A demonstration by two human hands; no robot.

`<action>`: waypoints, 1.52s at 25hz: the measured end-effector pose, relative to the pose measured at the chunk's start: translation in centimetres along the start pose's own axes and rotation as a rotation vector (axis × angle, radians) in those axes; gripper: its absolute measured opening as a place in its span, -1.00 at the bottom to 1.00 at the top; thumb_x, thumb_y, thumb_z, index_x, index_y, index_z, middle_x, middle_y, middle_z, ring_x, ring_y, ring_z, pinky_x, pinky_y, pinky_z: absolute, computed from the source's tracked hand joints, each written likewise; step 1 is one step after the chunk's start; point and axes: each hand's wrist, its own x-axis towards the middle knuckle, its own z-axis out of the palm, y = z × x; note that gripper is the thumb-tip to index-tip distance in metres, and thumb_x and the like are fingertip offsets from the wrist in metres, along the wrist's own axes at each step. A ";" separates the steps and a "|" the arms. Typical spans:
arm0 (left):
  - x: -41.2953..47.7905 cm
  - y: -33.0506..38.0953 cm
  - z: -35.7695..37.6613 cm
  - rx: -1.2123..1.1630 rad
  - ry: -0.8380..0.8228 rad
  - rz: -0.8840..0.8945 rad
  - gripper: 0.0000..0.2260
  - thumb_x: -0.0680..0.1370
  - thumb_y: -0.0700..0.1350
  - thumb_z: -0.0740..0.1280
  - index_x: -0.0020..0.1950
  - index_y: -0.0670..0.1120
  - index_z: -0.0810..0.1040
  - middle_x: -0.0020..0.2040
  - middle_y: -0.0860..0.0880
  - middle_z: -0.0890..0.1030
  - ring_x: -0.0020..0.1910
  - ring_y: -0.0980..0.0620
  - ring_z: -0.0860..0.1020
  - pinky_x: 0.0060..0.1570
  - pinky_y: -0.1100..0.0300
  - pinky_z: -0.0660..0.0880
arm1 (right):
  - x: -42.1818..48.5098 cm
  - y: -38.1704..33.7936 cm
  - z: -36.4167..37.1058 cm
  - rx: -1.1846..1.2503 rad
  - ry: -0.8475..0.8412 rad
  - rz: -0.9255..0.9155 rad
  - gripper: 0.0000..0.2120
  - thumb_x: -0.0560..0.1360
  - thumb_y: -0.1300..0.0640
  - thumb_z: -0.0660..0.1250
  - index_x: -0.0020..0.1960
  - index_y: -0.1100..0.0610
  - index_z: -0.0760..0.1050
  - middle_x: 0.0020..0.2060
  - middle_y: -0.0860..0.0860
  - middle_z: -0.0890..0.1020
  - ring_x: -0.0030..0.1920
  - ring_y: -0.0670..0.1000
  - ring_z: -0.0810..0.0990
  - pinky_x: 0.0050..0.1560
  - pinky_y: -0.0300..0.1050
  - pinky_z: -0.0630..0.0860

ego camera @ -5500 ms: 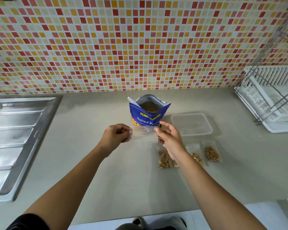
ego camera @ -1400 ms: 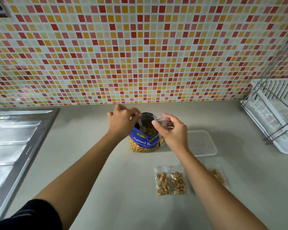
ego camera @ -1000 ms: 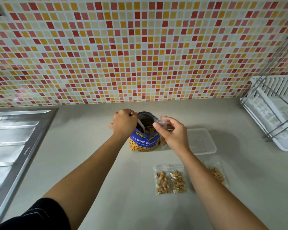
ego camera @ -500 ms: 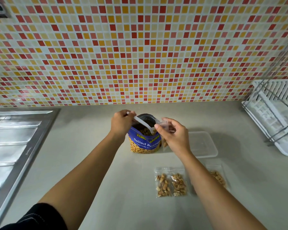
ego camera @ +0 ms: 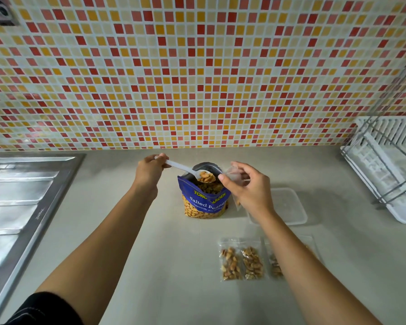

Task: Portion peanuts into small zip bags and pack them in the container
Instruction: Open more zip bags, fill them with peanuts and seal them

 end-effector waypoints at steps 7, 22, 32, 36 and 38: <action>0.5 3.7 -0.9 -0.079 0.049 0.038 -0.80 0.58 -0.15 0.23 0.16 -0.19 0.51 0.00 -0.06 0.57 -0.14 0.13 0.52 -0.29 0.33 0.28 | 0.1 -1.6 0.9 -0.247 -0.027 -0.150 -0.44 0.30 -0.17 0.48 0.19 0.12 0.55 -0.01 0.00 0.68 -0.11 -0.08 0.59 -0.04 -0.18 0.55; -6.2 9.9 0.1 0.682 -0.105 1.078 -0.77 0.57 0.06 0.21 -0.04 -0.02 0.59 -0.21 0.09 0.58 -0.21 0.08 0.52 -0.26 0.21 0.46 | -0.1 -3.0 2.1 0.006 -0.031 0.027 -0.66 0.33 -0.09 0.48 0.06 -0.02 0.59 -0.23 -0.13 0.64 -0.19 -0.16 0.60 -0.10 -0.20 0.55; -1.8 0.8 0.5 0.743 -0.117 0.514 -0.78 0.54 -0.02 0.30 0.04 -0.13 0.61 -0.06 -0.12 0.66 -0.13 -0.02 0.55 -0.15 0.11 0.48 | 0.3 -3.9 -0.2 0.155 -0.004 0.152 -0.71 0.30 -0.10 0.51 -0.17 0.06 0.52 -0.25 -0.01 0.66 -0.19 -0.02 0.64 -0.23 -0.16 0.56; -2.9 -0.4 0.1 0.769 -0.092 0.481 -0.63 0.52 0.01 0.33 0.26 -0.12 0.48 0.12 -0.04 0.57 0.02 0.06 0.49 -0.07 0.16 0.47 | 0.4 -4.9 -0.7 0.134 0.001 0.121 -0.69 0.31 -0.10 0.50 -0.15 0.10 0.53 -0.26 -0.03 0.65 -0.20 -0.04 0.62 -0.25 -0.19 0.53; -5.0 -0.1 -0.4 0.627 -0.006 0.596 -0.72 0.56 -0.06 0.28 0.22 -0.15 0.50 0.09 -0.07 0.59 -0.03 0.09 0.48 -0.16 0.30 0.41 | 0.2 -5.4 -0.7 0.132 0.006 0.112 -0.71 0.32 -0.10 0.49 -0.17 0.08 0.51 -0.28 -0.07 0.62 -0.23 -0.10 0.60 -0.30 -0.27 0.48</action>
